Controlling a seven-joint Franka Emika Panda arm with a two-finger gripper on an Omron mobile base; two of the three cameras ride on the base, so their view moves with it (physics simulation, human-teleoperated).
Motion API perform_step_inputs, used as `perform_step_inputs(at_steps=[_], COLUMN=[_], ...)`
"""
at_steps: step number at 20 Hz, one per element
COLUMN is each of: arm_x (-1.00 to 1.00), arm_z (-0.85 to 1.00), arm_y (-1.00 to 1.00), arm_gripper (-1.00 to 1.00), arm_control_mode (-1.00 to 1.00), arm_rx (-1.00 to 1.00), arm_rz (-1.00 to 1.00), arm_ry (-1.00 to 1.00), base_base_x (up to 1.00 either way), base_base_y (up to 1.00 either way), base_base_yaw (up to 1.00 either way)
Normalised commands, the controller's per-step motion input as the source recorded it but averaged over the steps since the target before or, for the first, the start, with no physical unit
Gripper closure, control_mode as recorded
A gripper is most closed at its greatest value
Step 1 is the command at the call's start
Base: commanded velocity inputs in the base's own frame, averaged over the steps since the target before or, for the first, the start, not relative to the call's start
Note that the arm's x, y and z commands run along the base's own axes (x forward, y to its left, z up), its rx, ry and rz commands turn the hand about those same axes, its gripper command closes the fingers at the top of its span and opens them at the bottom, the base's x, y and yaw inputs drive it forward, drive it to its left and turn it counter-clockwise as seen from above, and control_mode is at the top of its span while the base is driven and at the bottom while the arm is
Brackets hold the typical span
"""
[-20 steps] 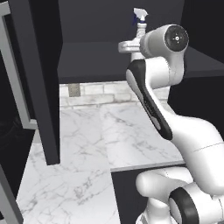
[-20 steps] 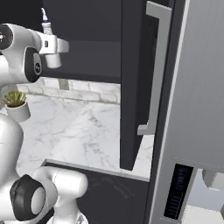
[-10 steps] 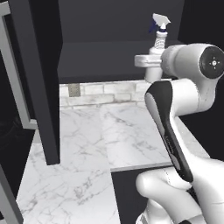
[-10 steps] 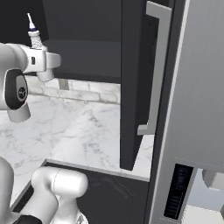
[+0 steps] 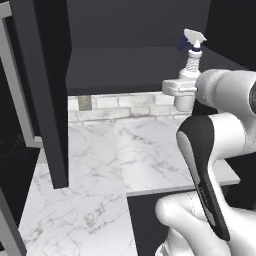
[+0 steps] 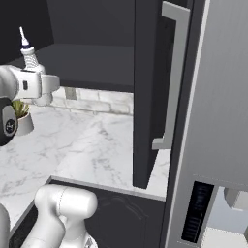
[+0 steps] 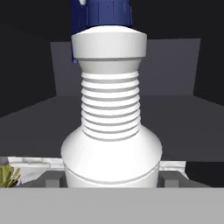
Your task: Move the cutting board and knife to the sink. Then move spray from the cabinet to the counter.
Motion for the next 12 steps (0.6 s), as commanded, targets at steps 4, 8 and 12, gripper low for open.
perform_step_inputs(at_steps=[4,8,12], arm_x=[-0.95,-0.78,-0.19], arm_z=[-0.66,-0.99,-0.82], arm_y=[0.00,0.00,0.00], arm_gripper=[1.00,1.00,1.00], arm_control_mode=[-1.00,-1.00,-1.00], arm_rx=[-0.01,0.00,0.00], arm_rz=[0.01,0.05,0.16], arm_ry=[0.00,0.02,0.14], base_base_x=[0.00,0.00,0.00], base_base_y=[0.00,0.00,0.00], base_base_yaw=[0.00,0.00,0.00])
